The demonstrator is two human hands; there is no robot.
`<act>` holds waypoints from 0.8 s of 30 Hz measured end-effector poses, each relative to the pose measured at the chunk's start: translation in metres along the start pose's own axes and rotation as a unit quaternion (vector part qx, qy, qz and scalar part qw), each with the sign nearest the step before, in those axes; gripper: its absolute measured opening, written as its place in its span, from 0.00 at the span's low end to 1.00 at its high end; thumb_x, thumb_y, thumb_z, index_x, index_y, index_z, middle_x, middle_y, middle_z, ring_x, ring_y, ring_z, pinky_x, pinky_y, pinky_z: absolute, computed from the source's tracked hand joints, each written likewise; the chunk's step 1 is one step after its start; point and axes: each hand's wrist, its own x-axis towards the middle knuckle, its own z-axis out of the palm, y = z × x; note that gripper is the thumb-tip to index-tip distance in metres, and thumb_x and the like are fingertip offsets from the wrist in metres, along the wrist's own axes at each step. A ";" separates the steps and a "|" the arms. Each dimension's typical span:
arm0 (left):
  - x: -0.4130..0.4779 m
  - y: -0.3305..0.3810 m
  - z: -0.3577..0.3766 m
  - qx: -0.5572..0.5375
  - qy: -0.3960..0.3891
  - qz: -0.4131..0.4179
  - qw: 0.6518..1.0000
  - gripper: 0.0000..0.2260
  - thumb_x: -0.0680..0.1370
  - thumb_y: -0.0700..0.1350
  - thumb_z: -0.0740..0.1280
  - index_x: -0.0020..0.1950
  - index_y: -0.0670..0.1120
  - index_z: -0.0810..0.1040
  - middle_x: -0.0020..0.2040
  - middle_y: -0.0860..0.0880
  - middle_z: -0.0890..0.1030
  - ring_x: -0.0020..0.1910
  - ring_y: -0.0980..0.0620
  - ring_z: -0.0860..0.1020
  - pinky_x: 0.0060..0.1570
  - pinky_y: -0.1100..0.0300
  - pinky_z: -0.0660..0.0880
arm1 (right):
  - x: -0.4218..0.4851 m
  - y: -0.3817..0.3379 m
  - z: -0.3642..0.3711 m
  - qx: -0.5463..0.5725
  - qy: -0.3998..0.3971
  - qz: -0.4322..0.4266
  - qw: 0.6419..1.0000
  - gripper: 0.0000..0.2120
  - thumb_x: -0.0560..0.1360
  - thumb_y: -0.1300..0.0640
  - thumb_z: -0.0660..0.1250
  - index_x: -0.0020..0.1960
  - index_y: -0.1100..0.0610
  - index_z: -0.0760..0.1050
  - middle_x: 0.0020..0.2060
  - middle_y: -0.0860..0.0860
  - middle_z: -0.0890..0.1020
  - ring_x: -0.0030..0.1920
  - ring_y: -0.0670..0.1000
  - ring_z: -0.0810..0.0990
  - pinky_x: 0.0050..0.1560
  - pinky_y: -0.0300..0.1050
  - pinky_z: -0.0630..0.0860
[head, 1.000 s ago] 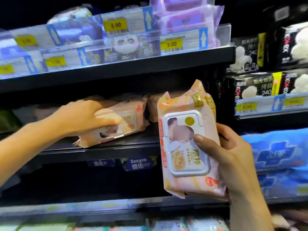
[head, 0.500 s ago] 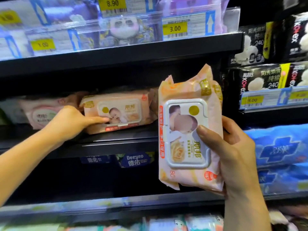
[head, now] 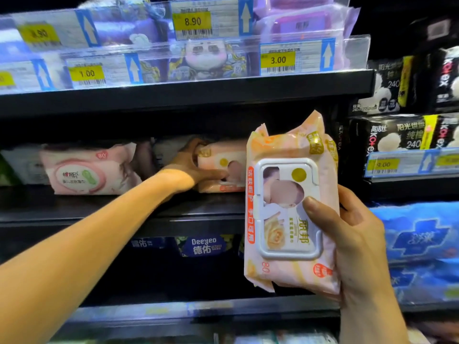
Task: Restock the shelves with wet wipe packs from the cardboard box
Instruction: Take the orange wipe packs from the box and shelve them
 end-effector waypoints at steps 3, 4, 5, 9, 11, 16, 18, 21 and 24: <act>0.005 0.025 0.020 0.018 0.002 -0.006 1.000 0.33 0.69 0.53 0.79 0.70 0.51 0.68 0.58 0.52 0.74 0.51 0.52 0.71 0.45 0.62 0.69 | 0.000 -0.001 -0.001 -0.016 0.012 -0.009 1.000 0.24 0.63 0.55 0.79 0.58 0.57 0.81 0.48 0.54 0.89 0.46 0.56 0.89 0.38 0.47 0.84; 0.006 0.029 0.024 0.019 0.001 -0.013 1.000 0.32 0.70 0.53 0.78 0.70 0.51 0.68 0.58 0.51 0.74 0.51 0.51 0.72 0.45 0.61 0.69 | -0.002 -0.003 -0.001 -0.020 0.009 -0.004 1.000 0.24 0.63 0.53 0.78 0.58 0.56 0.81 0.48 0.54 0.89 0.45 0.56 0.89 0.38 0.48 0.84; 0.007 0.032 0.027 0.029 -0.001 -0.020 0.999 0.32 0.71 0.52 0.78 0.70 0.50 0.68 0.59 0.49 0.75 0.53 0.48 0.74 0.47 0.59 0.71 | -0.003 -0.005 0.001 -0.023 0.001 -0.002 1.000 0.25 0.62 0.52 0.77 0.58 0.56 0.80 0.48 0.54 0.89 0.45 0.56 0.89 0.39 0.48 0.85; -0.007 0.032 0.009 -0.026 -0.018 -0.017 0.999 0.30 0.77 0.51 0.71 0.77 0.52 0.66 0.69 0.45 0.76 0.65 0.44 0.77 0.64 0.56 0.73 | -0.008 -0.015 0.005 -0.065 -0.014 -0.006 0.998 0.27 0.62 0.51 0.78 0.59 0.55 0.80 0.49 0.53 0.89 0.48 0.55 0.89 0.42 0.51 0.85; -0.029 0.040 -0.020 -0.224 0.047 -0.016 0.973 0.25 0.78 0.55 0.69 0.74 0.52 0.72 0.64 0.47 0.81 0.62 0.48 0.80 0.67 0.51 0.74 | -0.009 -0.019 0.006 -0.093 -0.038 -0.004 0.995 0.27 0.63 0.53 0.79 0.60 0.55 0.80 0.50 0.53 0.88 0.49 0.55 0.89 0.46 0.54 0.85; -0.095 0.072 -0.078 -0.173 -0.311 0.124 0.926 0.21 0.77 0.61 0.64 0.66 0.52 0.79 0.62 0.56 0.83 0.62 0.58 0.80 0.63 0.58 0.75 | -0.013 -0.029 0.015 -0.159 -0.149 0.017 0.976 0.31 0.58 0.49 0.83 0.59 0.52 0.81 0.50 0.52 0.88 0.49 0.52 0.88 0.43 0.44 0.83; -0.106 0.077 -0.084 -0.127 -0.320 0.135 0.929 0.19 0.70 0.53 0.73 0.59 0.52 0.81 0.56 0.56 0.86 0.55 0.59 0.83 0.53 0.65 0.78 | -0.015 -0.029 0.021 -0.161 -0.185 0.022 0.969 0.30 0.58 0.50 0.82 0.59 0.53 0.82 0.50 0.52 0.88 0.50 0.51 0.88 0.43 0.41 0.81; -0.119 0.065 -0.083 -0.194 -0.233 0.107 0.947 0.18 0.65 0.48 0.77 0.54 0.48 0.83 0.48 0.50 0.87 0.47 0.54 0.86 0.43 0.64 0.80 | -0.014 -0.025 0.034 -0.163 -0.214 0.013 0.963 0.26 0.62 0.54 0.81 0.59 0.53 0.83 0.51 0.53 0.88 0.51 0.52 0.87 0.44 0.43 0.81; -0.133 0.042 -0.081 -0.282 -0.129 0.068 0.948 0.14 0.66 0.47 0.75 0.50 0.46 0.84 0.45 0.48 0.88 0.43 0.52 0.86 0.40 0.62 0.80 | -0.008 -0.027 0.041 -0.156 -0.167 -0.003 0.973 0.23 0.66 0.46 0.79 0.60 0.50 0.83 0.53 0.51 0.87 0.52 0.51 0.86 0.50 0.50 0.82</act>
